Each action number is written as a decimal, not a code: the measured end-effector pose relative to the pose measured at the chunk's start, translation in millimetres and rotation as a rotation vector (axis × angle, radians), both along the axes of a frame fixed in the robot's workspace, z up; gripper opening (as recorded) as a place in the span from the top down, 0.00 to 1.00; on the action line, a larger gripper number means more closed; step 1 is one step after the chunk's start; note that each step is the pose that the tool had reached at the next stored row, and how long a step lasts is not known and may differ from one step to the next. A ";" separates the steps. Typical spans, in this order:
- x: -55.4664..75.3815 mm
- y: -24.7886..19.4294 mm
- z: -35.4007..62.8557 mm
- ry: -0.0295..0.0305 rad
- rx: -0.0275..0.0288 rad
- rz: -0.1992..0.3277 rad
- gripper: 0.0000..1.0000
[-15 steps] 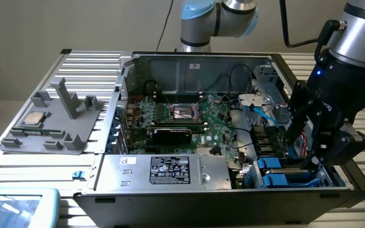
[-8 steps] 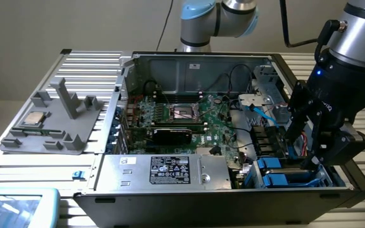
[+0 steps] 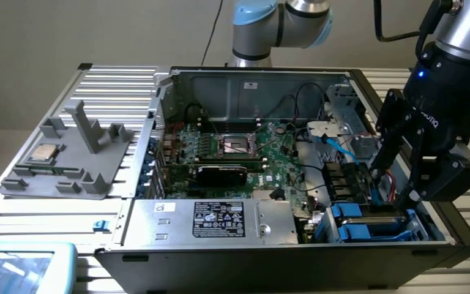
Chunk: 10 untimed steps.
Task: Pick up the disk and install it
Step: 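Insert the second disk wire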
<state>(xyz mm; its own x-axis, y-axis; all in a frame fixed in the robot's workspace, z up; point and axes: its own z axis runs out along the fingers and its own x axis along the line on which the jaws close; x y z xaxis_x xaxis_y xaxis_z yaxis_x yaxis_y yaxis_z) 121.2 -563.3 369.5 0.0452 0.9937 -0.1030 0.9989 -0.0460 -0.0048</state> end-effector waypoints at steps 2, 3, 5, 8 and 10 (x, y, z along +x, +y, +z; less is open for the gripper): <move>0.0 0.0 0.0 0.0000 0.0002 0.000 0.29; 0.0 0.0 0.0 0.0000 0.0002 0.000 0.29; 0.0 0.0 0.0 0.0000 0.0003 0.000 0.29; 0.0 0.0 0.1 0.0000 0.0015 0.000 0.29; 0.0 0.0 0.1 0.0000 0.0017 0.000 0.29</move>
